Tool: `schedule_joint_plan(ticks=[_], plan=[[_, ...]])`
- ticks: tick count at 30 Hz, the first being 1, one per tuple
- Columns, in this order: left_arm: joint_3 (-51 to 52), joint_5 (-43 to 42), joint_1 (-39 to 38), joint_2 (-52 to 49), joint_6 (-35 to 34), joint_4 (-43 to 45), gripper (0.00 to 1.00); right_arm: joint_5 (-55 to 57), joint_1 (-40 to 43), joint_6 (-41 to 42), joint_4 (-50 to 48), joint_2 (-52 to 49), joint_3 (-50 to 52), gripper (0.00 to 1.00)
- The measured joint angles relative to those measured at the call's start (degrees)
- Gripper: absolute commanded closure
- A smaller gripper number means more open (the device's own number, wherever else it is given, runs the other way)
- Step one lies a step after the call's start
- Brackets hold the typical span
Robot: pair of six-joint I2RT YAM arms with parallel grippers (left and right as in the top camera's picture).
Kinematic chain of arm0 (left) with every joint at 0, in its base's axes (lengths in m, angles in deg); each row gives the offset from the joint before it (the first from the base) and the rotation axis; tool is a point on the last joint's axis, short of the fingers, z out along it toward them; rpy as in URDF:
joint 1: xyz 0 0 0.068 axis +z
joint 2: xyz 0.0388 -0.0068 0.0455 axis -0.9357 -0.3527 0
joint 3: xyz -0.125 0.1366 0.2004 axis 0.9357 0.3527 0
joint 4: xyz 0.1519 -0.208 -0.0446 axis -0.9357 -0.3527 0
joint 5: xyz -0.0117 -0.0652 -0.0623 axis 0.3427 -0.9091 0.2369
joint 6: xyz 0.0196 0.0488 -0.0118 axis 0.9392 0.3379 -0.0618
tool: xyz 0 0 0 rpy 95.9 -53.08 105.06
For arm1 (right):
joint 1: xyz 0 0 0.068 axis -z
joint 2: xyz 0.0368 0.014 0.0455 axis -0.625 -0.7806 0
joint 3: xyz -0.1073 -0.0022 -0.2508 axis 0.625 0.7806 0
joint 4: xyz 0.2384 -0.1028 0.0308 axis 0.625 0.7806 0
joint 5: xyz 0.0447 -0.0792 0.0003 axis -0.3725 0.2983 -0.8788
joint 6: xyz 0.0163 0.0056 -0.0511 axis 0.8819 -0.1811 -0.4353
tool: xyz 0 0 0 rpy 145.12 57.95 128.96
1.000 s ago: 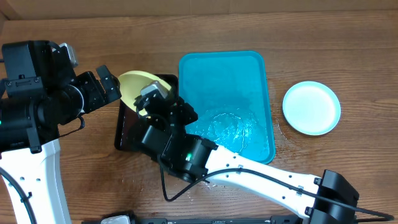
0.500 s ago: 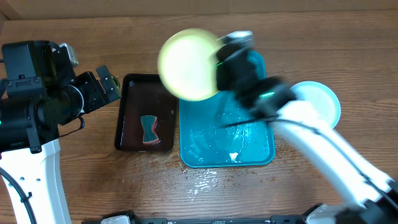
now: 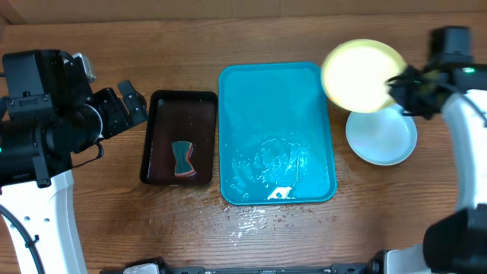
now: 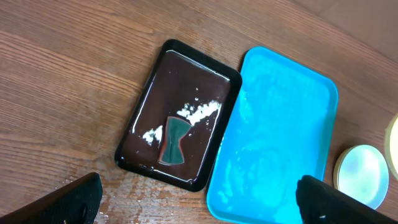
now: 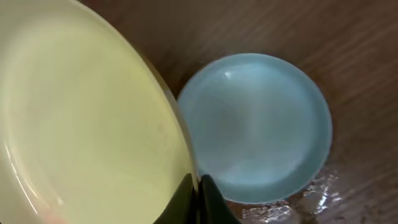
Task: Clean dirty plates on tray and stack at the side
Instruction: 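Carry the yellow plate right and stack it on the plates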
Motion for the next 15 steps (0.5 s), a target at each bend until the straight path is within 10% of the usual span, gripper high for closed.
schedule_joint_plan(ticks=[4,7,15], plan=[[0.0,0.02,0.0,0.0,0.0,0.0,0.0,-2.01,8.37,-1.18,3.89,-5.2,0.46,0.96],[0.0,0.02,0.0,0.0,0.0,0.0,0.0,-2.82,10.51,-1.86,3.8,-8.66,3.87,0.5],[0.0,0.02,0.0,0.0,0.0,0.0,0.0,-3.41,10.49,-3.43,5.42,-8.79,6.93,0.43]])
